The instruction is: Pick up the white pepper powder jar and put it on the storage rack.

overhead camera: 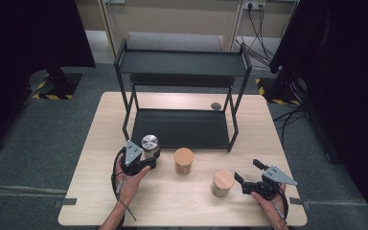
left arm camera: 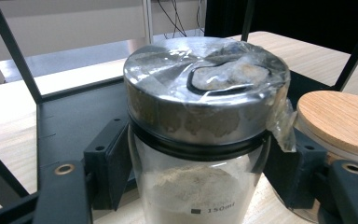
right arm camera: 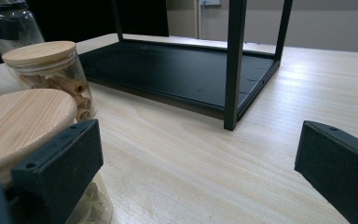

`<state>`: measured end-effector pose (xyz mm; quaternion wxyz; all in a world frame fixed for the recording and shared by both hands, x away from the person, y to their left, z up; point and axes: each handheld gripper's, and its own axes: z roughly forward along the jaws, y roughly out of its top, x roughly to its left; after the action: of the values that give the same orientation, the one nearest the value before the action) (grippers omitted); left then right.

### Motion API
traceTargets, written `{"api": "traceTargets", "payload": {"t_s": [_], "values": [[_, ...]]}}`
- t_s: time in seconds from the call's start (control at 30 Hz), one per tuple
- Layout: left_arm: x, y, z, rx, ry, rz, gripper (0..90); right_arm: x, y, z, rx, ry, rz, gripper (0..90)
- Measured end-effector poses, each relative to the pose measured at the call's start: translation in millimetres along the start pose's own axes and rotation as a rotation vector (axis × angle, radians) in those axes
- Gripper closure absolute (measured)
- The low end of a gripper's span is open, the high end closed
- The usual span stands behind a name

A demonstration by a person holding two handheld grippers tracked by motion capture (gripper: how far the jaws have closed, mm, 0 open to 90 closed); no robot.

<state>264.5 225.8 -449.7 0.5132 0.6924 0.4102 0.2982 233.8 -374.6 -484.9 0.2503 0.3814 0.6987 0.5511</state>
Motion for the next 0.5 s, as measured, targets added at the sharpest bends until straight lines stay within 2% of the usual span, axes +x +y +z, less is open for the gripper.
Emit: {"api": "traceTargets", "payload": {"t_s": [0.5], "values": [[1.6,5.6,7.2,-0.005,0.006,-0.003,30.8,0.1,0.1,0.0,0.000,0.000,-0.002,1.2]]}}
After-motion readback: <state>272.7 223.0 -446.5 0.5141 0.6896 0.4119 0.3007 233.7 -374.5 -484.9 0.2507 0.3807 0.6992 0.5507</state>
